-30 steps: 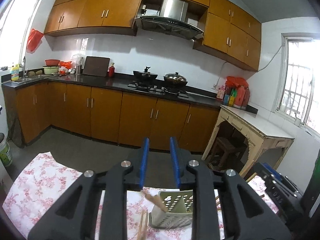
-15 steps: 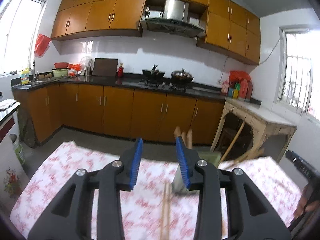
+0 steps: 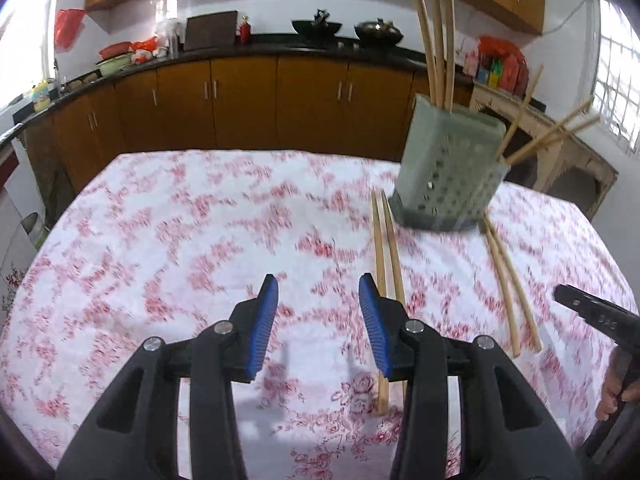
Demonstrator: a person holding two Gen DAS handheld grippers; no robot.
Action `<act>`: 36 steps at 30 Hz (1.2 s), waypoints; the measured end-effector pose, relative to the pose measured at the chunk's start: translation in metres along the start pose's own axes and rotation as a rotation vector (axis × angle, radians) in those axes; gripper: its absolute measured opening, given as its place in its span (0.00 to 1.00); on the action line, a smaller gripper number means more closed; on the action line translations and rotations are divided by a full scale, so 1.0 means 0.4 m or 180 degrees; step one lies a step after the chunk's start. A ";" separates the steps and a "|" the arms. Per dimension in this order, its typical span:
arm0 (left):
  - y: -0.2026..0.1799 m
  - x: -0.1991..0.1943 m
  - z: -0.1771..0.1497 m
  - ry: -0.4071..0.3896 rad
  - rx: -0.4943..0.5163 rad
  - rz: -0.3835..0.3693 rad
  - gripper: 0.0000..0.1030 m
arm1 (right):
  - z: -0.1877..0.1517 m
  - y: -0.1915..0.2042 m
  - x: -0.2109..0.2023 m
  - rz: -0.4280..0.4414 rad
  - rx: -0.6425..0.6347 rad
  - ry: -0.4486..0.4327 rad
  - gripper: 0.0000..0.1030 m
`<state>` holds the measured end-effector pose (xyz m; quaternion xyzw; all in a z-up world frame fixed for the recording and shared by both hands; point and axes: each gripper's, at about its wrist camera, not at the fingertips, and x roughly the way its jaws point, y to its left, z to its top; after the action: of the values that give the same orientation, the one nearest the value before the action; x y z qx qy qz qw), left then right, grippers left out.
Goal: Organize utensils
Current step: 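Open both tools over the caddy and move them back to the loose chopsticks, then close the right tool on a wooden chopstick while the left tool grasps another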
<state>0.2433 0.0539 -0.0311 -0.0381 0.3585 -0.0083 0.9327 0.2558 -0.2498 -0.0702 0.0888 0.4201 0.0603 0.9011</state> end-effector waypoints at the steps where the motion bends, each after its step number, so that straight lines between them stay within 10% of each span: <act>1: -0.002 0.006 -0.003 0.0025 0.0012 -0.0024 0.41 | -0.007 0.006 0.013 -0.0006 -0.0033 0.0029 0.24; 25: -0.094 0.131 -0.054 0.0534 0.0381 -0.0538 0.19 | 0.006 -0.097 0.065 -0.0692 0.0139 -0.0020 0.07; 36: -0.075 0.174 -0.034 0.0582 0.0276 -0.0177 0.08 | 0.011 -0.095 0.072 -0.0622 -0.0021 -0.0008 0.07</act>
<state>0.2863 0.0203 -0.0854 -0.0068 0.4402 -0.0532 0.8963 0.2790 -0.2821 -0.0970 0.0445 0.4255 -0.0267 0.9035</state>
